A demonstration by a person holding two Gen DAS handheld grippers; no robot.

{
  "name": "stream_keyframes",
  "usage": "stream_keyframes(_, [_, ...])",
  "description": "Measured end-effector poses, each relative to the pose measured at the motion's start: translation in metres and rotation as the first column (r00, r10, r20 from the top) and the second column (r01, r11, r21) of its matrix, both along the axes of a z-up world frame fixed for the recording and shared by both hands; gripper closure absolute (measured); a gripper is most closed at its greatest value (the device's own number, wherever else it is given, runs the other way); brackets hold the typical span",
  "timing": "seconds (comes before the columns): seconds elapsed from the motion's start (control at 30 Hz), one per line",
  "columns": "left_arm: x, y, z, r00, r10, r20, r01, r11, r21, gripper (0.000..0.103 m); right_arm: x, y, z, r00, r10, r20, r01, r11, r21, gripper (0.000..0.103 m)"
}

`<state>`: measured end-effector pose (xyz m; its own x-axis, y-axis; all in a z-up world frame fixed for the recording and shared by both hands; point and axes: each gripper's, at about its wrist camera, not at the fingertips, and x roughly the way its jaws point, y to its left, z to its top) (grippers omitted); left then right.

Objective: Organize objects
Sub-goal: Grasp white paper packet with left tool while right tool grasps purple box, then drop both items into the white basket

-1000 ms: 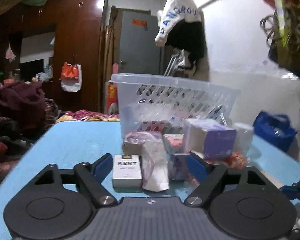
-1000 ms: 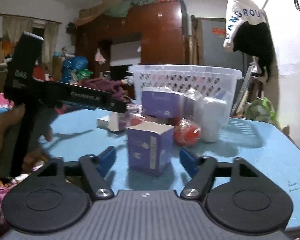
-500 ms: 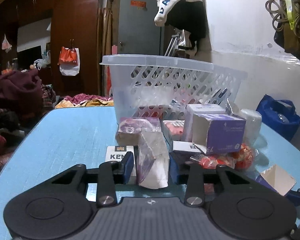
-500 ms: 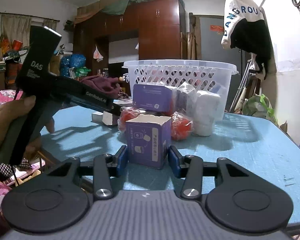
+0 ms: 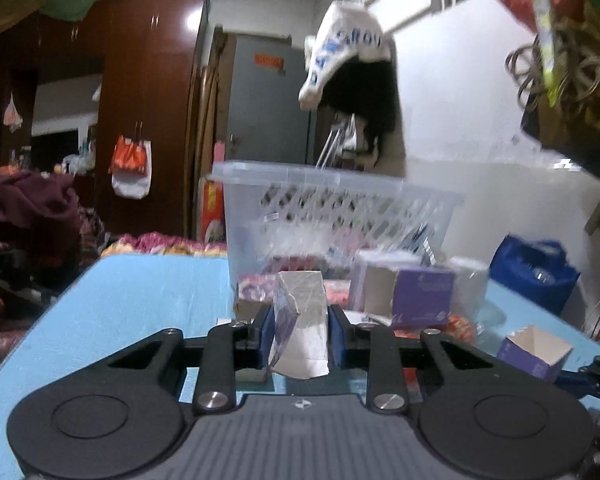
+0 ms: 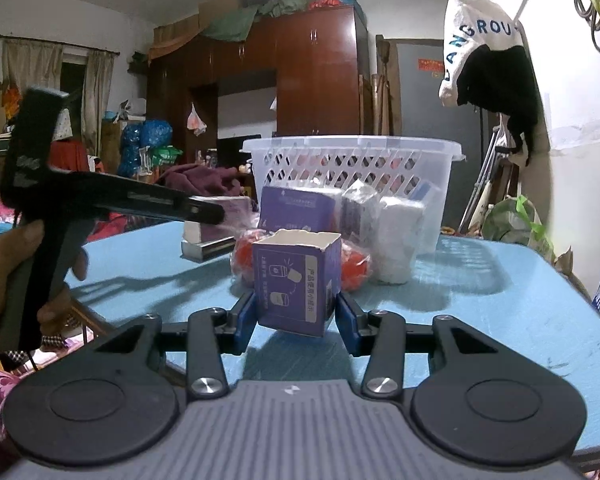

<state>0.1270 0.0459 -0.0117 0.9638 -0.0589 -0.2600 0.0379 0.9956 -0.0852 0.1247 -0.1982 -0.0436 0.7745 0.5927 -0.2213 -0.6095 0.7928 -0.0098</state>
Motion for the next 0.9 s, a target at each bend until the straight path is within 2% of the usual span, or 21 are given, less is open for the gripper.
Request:
stream_keyframes(0.23, [-0.015, 0.003, -0.002, 0.998, -0.002, 0.066, 0.003, 1.0, -0.008, 0.07, 0.004, -0.005, 0.006, 1.0, -0.01, 0.011, 0.01, 1.0, 0.015, 0.057])
stream_keyframes(0.37, [-0.016, 0.005, -0.001, 0.995, -0.012, 0.098, 0.016, 0.999, -0.04, 0.07, 0.011, -0.009, 0.015, 1.0, 0.002, 0.01, -0.002, 0.999, 0.042, 0.057])
stream_keyframes(0.43, [-0.018, 0.007, 0.004, 0.992, -0.012, 0.128, 0.019, 0.998, -0.056, 0.07, 0.014, -0.01, 0.025, 1.0, 0.003, 0.025, -0.004, 0.999, 0.049, 0.057])
stream_keyframes(0.53, [-0.014, 0.009, 0.027, 0.986, -0.014, 0.168, 0.028, 0.996, -0.083, 0.07, 0.023, -0.008, 0.052, 0.998, -0.003, 0.069, -0.001, 0.998, 0.056, 0.057])
stream_keyframes(0.63, [0.011, 0.007, 0.064, 0.981, -0.029, 0.189, 0.048, 0.994, -0.099, 0.07, 0.04, 0.003, 0.091, 0.991, -0.035, 0.128, 0.031, 0.999, 0.033, 0.057])
stream_keyframes(0.7, [0.038, 0.004, 0.089, 0.983, -0.036, 0.182, 0.057, 0.992, -0.109, 0.07, 0.059, 0.012, 0.116, 0.99, -0.037, 0.139, 0.033, 0.999, 0.029, 0.057])
stream_keyframes(0.8, [0.087, 0.002, 0.117, 0.99, -0.056, 0.129, 0.074, 0.988, -0.135, 0.07, 0.096, 0.035, 0.148, 0.985, -0.068, 0.157, 0.073, 0.997, -0.027, 0.057])
stream_keyframes(0.9, [0.129, 0.0, 0.124, 0.996, -0.065, 0.066, 0.074, 0.985, -0.154, 0.07, 0.134, 0.057, 0.157, 0.988, -0.102, 0.12, 0.114, 0.989, -0.094, 0.057])
